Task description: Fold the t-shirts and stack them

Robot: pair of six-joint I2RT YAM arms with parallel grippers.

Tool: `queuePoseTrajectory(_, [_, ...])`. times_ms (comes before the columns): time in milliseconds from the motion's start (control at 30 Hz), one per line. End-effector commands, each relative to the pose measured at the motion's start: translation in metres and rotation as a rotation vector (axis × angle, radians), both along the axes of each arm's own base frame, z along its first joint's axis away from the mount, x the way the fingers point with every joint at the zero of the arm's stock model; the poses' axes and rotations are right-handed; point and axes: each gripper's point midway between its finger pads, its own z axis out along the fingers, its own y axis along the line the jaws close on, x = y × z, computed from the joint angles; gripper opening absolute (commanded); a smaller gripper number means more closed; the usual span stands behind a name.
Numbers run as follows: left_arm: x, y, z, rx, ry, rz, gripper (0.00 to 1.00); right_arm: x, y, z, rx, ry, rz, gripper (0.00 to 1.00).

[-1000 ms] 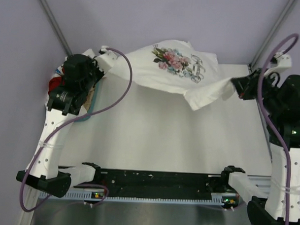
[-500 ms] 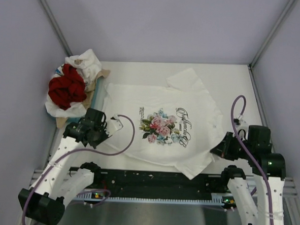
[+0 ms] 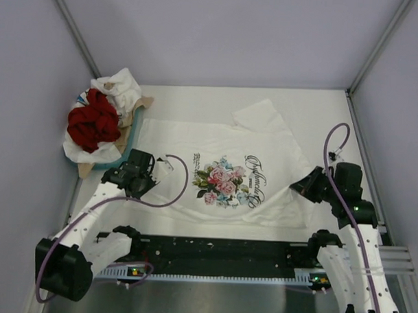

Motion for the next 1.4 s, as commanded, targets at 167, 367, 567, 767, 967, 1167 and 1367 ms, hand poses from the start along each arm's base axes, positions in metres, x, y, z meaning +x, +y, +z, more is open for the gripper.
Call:
queuePoseTrajectory(167, [0.077, 0.001, 0.014, 0.023, -0.241, 0.119, 0.0, 0.093, -0.032, 0.006, -0.076, -0.227, -0.215, 0.0])
queuePoseTrajectory(367, [0.089, 0.008, 0.003, 0.079, -0.253, 0.156, 0.0, 0.111, -0.039, -0.006, -0.128, -0.215, -0.217, 0.0])
queuePoseTrajectory(567, [0.099, 0.011, -0.007, 0.111, -0.249, 0.183, 0.0, 0.12, -0.05, -0.02, -0.176, -0.195, -0.248, 0.0])
queuePoseTrajectory(767, [0.1, 0.005, -0.022, 0.087, -0.202, 0.193, 0.0, 0.126, -0.05, -0.041, -0.181, -0.162, -0.237, 0.0])
queuePoseTrajectory(967, [0.101, 0.002, -0.025, 0.072, -0.196, 0.187, 0.0, 0.133, -0.05, -0.051, -0.191, -0.14, -0.225, 0.0])
queuePoseTrajectory(1167, [0.111, 0.007, -0.026, 0.105, -0.222, 0.194, 0.37, 0.149, -0.056, -0.071, -0.218, -0.103, -0.256, 0.25])
queuePoseTrajectory(1367, [0.124, 0.023, 0.004, 0.183, -0.314, 0.266, 0.6, 0.149, -0.034, -0.065, -0.212, 0.001, -0.137, 0.73])
